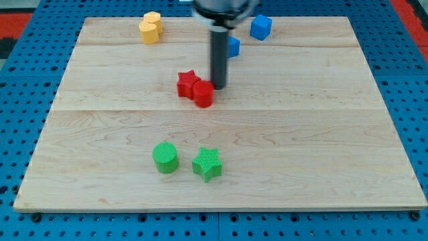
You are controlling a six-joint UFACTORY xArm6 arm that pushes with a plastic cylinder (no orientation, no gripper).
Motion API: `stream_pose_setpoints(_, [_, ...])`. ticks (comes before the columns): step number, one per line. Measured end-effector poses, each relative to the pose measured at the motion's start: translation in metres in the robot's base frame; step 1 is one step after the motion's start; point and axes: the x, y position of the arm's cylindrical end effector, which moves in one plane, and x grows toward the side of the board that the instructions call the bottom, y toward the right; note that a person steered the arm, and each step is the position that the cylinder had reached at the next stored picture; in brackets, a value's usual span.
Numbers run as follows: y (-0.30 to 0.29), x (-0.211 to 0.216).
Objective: Push the red circle between the green circle and the green star
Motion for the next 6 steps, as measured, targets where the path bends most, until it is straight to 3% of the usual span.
stream_pose_setpoints(2, [-0.042, 0.083])
stream_pose_setpoints(3, [-0.054, 0.044])
stream_pose_setpoints(4, [-0.007, 0.032])
stream_pose_setpoints(5, [0.018, 0.097])
stream_pose_setpoints(6, [-0.014, 0.146])
